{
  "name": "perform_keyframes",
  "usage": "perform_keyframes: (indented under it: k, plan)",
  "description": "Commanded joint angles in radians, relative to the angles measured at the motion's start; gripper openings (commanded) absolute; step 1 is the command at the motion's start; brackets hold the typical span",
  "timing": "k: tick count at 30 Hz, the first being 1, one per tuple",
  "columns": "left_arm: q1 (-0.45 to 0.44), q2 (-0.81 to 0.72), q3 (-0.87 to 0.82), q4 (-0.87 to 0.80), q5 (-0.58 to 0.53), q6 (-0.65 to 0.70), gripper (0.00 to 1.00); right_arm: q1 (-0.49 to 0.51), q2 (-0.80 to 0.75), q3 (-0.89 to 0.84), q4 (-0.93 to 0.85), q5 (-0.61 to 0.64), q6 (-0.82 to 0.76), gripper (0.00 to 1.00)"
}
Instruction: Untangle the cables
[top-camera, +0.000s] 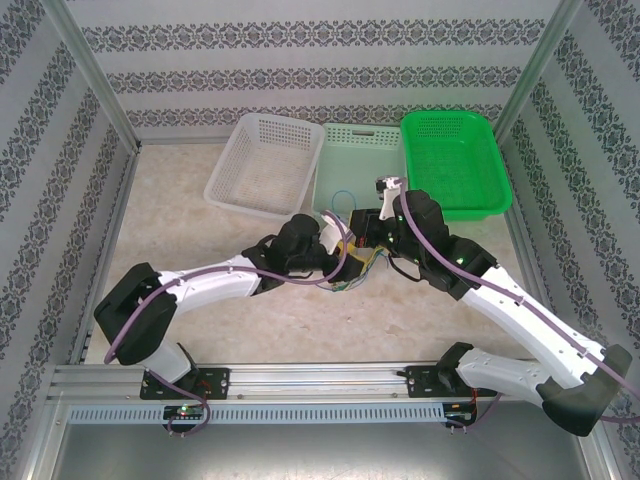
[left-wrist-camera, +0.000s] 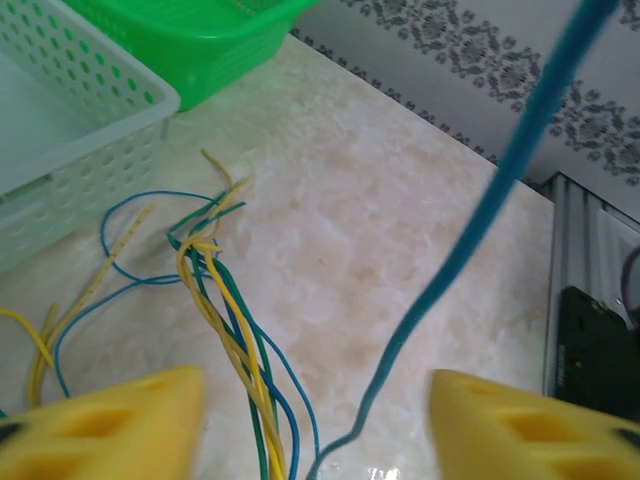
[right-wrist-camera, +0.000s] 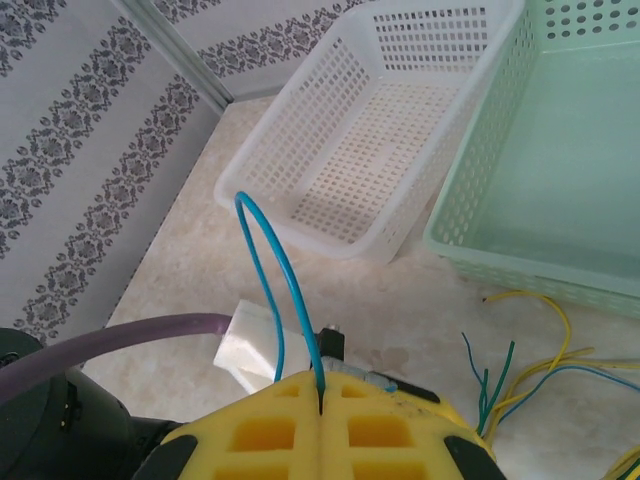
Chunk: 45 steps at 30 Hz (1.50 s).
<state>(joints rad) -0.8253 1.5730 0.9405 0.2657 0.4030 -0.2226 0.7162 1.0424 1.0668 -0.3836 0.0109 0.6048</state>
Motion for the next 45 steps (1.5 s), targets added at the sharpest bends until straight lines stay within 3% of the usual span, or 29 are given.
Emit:
perform_keyframes:
  k: [1, 6, 8, 9, 13, 15, 18, 27, 39, 43, 45]
  plan:
    - [-0.009, -0.006, 0.038, 0.0, -0.073, -0.043, 0.31, 0.01, -0.023, -0.016, 0.012, 0.033, 0.022, 0.0]
    - [-0.011, -0.047, 0.018, 0.003, -0.094, -0.036, 0.04, -0.009, -0.057, -0.059, -0.041, 0.098, 0.058, 0.0]
    - [-0.009, -0.06, 0.011, -0.008, -0.113, -0.038, 0.0, -0.023, -0.077, -0.086, -0.035, 0.098, 0.083, 0.0]
    - [-0.009, -0.066, 0.007, -0.006, -0.115, -0.037, 0.0, -0.031, -0.08, -0.093, -0.04, 0.102, 0.091, 0.07]
    - [-0.009, -0.1, -0.014, -0.001, -0.141, -0.051, 0.0, -0.09, -0.086, -0.124, -0.162, 0.163, 0.129, 0.65]
    - [-0.009, -0.118, -0.024, 0.001, -0.153, -0.053, 0.0, -0.14, -0.089, -0.161, -0.209, 0.148, 0.164, 0.75]
    - [-0.01, -0.142, -0.035, 0.001, -0.172, -0.063, 0.0, -0.194, -0.132, -0.254, -0.2, 0.101, 0.237, 0.75]
    - [-0.009, -0.18, -0.061, 0.04, -0.178, -0.097, 0.0, -0.205, -0.171, -0.467, 0.019, -0.006, 0.428, 0.72]
    - [-0.009, -0.195, -0.08, 0.081, -0.14, -0.116, 0.0, -0.119, 0.156, -0.427, 0.301, -0.07, 0.509, 0.72]
    - [-0.01, -0.209, -0.082, 0.086, -0.125, -0.123, 0.0, -0.118, 0.259, -0.418, 0.383, -0.091, 0.52, 0.64]
    - [-0.01, -0.219, -0.086, 0.094, -0.116, -0.124, 0.0, -0.117, 0.294, -0.404, 0.399, -0.078, 0.515, 0.51]
